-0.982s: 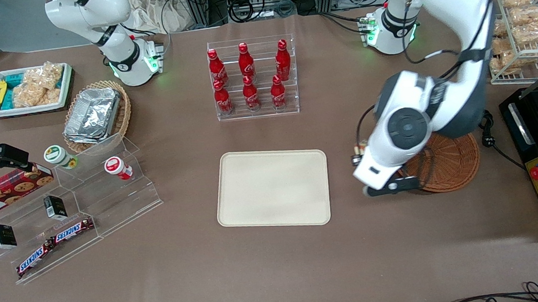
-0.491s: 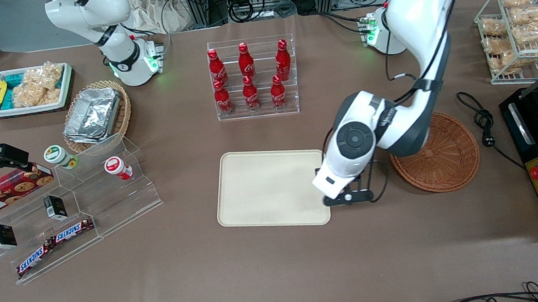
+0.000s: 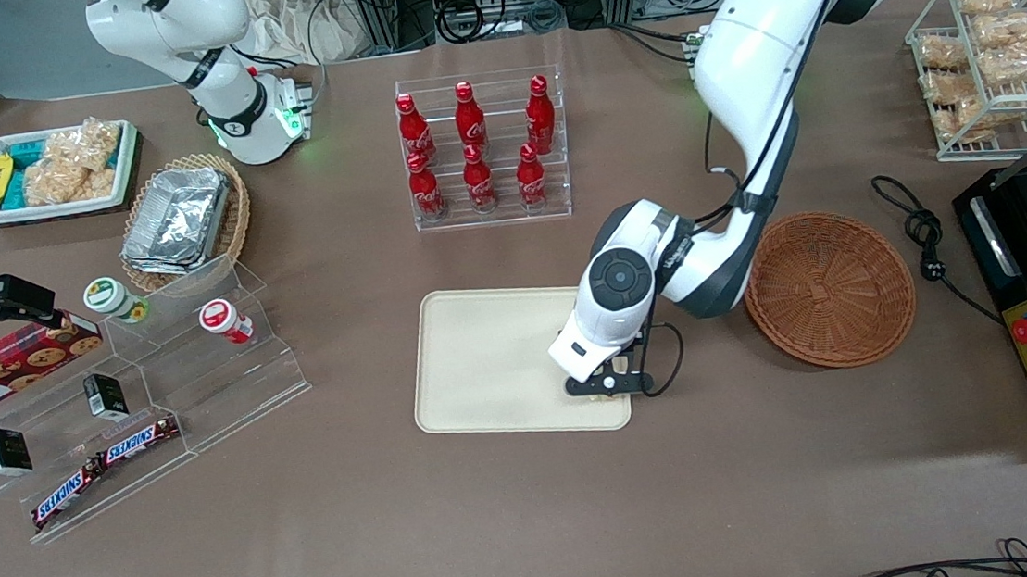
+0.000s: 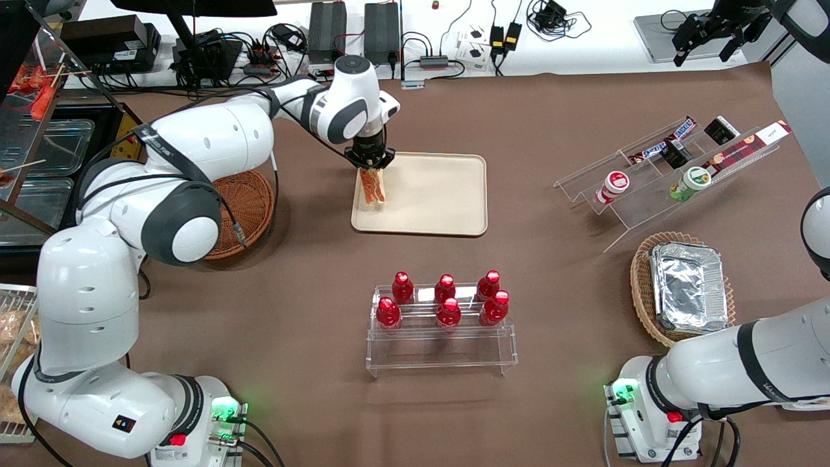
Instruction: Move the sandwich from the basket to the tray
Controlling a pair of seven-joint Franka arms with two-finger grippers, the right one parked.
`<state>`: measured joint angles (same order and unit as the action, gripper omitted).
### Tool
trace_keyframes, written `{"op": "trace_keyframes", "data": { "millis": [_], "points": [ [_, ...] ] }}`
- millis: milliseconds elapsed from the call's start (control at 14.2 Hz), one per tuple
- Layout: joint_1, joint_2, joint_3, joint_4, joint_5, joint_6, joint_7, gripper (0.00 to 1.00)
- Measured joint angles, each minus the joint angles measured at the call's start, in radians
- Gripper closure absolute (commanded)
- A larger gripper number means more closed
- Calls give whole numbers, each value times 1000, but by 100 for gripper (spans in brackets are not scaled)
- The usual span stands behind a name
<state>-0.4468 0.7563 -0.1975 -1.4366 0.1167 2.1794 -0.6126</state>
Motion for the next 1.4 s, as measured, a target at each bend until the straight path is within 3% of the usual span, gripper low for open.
{"op": "trace_keyframes", "data": {
  "millis": [70, 140, 211, 561, 982, 1404],
  "points": [
    [0, 6, 0, 0, 0, 1, 0, 58],
    [0, 9, 1, 0, 0, 1, 0, 25],
    [0, 10, 1, -2, 0, 0, 0, 1],
    [5, 6, 2, 0, 0, -19, -3, 1],
    [19, -89, 16, 94, 2, -262, -3, 1],
    [164, -266, 19, 160, 1, -524, 106, 1]
  ]
}}
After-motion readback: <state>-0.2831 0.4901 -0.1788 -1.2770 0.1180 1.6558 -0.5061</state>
